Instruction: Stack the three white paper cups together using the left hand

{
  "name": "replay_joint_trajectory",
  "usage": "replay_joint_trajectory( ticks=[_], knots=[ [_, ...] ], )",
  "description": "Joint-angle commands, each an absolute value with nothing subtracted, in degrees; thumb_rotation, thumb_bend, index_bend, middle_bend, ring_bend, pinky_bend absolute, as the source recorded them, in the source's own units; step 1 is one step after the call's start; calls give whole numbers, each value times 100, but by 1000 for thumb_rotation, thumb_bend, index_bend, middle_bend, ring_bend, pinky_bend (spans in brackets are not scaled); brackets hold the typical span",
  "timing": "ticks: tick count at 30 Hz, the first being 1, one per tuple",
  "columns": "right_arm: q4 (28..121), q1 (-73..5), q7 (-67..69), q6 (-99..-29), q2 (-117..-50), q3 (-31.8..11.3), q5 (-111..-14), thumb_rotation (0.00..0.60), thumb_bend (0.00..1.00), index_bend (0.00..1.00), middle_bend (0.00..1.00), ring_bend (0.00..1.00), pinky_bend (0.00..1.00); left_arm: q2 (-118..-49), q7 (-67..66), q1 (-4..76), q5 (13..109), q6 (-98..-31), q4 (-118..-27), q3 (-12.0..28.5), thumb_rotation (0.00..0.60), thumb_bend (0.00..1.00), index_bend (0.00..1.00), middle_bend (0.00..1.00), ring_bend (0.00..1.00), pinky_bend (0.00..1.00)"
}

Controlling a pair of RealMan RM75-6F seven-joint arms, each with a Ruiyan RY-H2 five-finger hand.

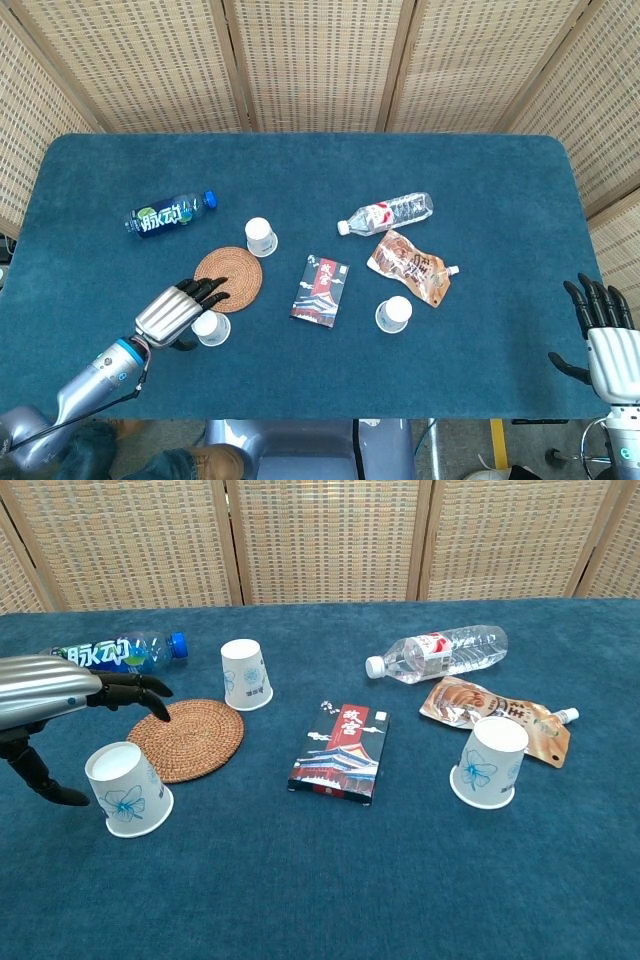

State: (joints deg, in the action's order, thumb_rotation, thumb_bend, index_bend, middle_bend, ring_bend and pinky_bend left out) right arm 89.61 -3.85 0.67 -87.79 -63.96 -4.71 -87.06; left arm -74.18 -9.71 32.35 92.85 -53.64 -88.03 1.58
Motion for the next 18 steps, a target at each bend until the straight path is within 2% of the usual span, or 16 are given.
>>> replay_joint_trajectory(
  ticks=[1,5,10,14,18],
  knots=[
    [8955,-387,89,-8773,-6392,-480,-8692,600,0,0,0,0,0,-7439,-1162,3300,9142,-5250,-8784,151,600,0,324,181,231,298],
    [8947,-389,127,-8763,-6383,-488,-8676,600,0,0,0,0,0,-7550,-1091,3320,9041,-5259,-8734,140,600,13,408,257,300,352],
    [8945,-384,137,-8775,-6383,-486,-8689,600,0,0,0,0,0,-7717,-790,3322,9141,-5447,-8482,78,600,145,567,395,422,441],
    [8941,-389,141,-8764,-6386,-490,-8678,600,0,0,0,0,0,-7669,-657,3356,9144,-5529,-8479,95,600,151,578,405,430,446],
    [8955,-394,149,-8749,-6378,-498,-8663,600,0,0,0,0,0,-7424,-452,3468,9025,-5611,-8752,306,600,134,575,405,430,446]
  ],
)
